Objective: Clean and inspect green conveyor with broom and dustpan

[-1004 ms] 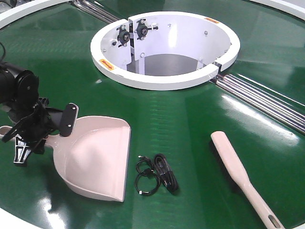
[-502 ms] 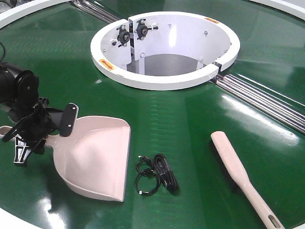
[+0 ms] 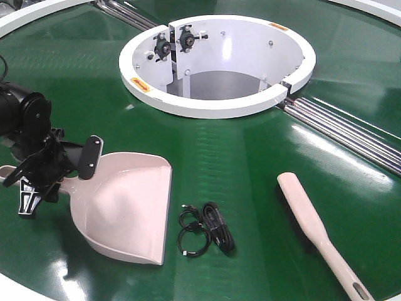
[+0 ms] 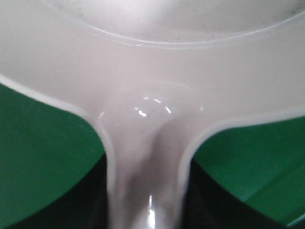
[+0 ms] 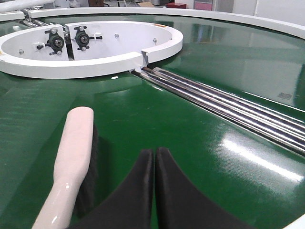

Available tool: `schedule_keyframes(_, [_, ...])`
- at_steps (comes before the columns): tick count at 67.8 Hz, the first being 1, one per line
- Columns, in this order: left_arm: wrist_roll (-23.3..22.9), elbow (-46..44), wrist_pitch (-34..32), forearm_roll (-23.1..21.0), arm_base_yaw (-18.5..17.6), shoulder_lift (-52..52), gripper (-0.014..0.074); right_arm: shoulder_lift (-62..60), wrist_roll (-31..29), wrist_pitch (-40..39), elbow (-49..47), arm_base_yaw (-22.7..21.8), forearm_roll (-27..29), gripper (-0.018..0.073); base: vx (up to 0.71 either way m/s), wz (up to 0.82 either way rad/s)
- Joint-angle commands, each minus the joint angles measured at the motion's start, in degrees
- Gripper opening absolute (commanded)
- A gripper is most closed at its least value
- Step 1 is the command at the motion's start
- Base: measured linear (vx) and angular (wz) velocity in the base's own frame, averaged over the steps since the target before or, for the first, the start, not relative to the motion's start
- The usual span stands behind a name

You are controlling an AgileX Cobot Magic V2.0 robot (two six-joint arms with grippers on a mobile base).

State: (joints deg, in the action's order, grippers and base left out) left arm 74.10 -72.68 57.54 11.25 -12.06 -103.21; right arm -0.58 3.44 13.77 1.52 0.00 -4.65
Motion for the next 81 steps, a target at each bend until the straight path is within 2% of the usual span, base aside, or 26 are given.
schedule_keyframes(1, [-0.87, -1.03, -1.23, 0.12, -0.27, 2.60, -0.0008, -1.02, 0.26, -7.69, 1.21, -0.23, -0.31, -0.0009, 0.00, 0.00])
schedule_keyframes(6, [-0.87, -1.03, -1.23, 0.12, -0.27, 2.60, -0.0008, -1.02, 0.59, -13.18, 1.07, -0.23, 0.47, -0.0009, 0.00, 0.00])
schedule_keyframes(13, [-0.87, -1.03, -1.23, 0.12, -0.27, 2.60, -0.0008, -1.02, 0.61, -25.01, 0.64, -0.23, 0.54, -0.0009, 0.00, 0.00])
schedule_keyframes(19, [-0.87, -1.03, -1.23, 0.12, -0.27, 2.60, -0.0008, -1.02, 2.53, -27.42, -2.15, -0.23, 0.72, -0.0009, 0.00, 0.00])
schedule_keyframes(30, [-0.87, -1.03, -1.23, 0.12, -0.27, 2.60, -0.0008, 2.93, 6.80, -19.25, -12.35, -0.23, 0.72, -0.0009, 0.00, 0.00])
schedule_keyframes(48, [-0.87, -1.03, -1.23, 0.12, -0.27, 2.60, -0.0008, 15.96, 7.47, -1.19, -27.85, -0.23, 2.35, -0.0009, 0.00, 0.00])
schedule_keyframes(66, [-0.87, -1.03, -1.23, 0.12, -0.27, 2.60, -0.0008, 19.26, 6.61, 3.28, -28.90, -0.23, 1.92, -0.0007, 0.00, 0.00])
schedule_keyframes(73, [-0.87, -1.03, -1.23, 0.12, -0.27, 2.60, -0.0008, 20.15, 2.98, 4.39, -28.90, -0.23, 1.80, 0.0013, 0.00, 0.00])
schedule_keyframes(81, [-0.87, -1.03, -1.23, 0.12, -0.27, 2.60, -0.0008, 21.33, -0.61, 7.35, -28.96, -0.07, 1.99, 0.0074, 0.00, 0.00])
